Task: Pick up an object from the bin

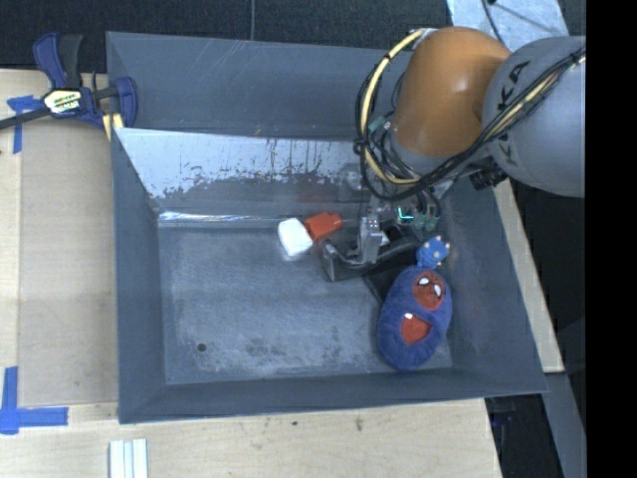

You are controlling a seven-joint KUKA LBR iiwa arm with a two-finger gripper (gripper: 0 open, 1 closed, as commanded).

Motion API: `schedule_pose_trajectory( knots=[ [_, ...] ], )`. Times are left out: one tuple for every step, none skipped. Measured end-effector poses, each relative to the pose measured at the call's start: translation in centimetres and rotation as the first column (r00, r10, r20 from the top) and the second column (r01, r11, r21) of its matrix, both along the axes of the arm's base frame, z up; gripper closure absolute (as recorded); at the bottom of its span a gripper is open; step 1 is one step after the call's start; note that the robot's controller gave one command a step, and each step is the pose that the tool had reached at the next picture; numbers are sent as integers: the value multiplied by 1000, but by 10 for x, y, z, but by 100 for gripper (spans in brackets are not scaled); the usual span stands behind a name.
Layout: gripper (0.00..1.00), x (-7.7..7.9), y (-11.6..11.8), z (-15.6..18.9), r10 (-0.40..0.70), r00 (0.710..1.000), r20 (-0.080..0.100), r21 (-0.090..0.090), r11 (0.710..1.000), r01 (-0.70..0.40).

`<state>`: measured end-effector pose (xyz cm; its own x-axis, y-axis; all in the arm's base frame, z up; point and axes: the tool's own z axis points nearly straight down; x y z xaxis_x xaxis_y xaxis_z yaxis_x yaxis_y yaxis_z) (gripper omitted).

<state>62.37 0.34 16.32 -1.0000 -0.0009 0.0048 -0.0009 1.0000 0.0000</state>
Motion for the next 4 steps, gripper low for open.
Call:
schedule_pose_trajectory(
  knots=[
    [0,-14,-42,-32,101,995,4,-1,995,-101],
    [0,-3,-50,-40,2,1000,9,0,1000,-2],
    [0,-9,-51,-45,-8,1000,6,0,1000,8],
    [0,-5,-48,-95,-102,995,-1,0,995,102]
  ],
)
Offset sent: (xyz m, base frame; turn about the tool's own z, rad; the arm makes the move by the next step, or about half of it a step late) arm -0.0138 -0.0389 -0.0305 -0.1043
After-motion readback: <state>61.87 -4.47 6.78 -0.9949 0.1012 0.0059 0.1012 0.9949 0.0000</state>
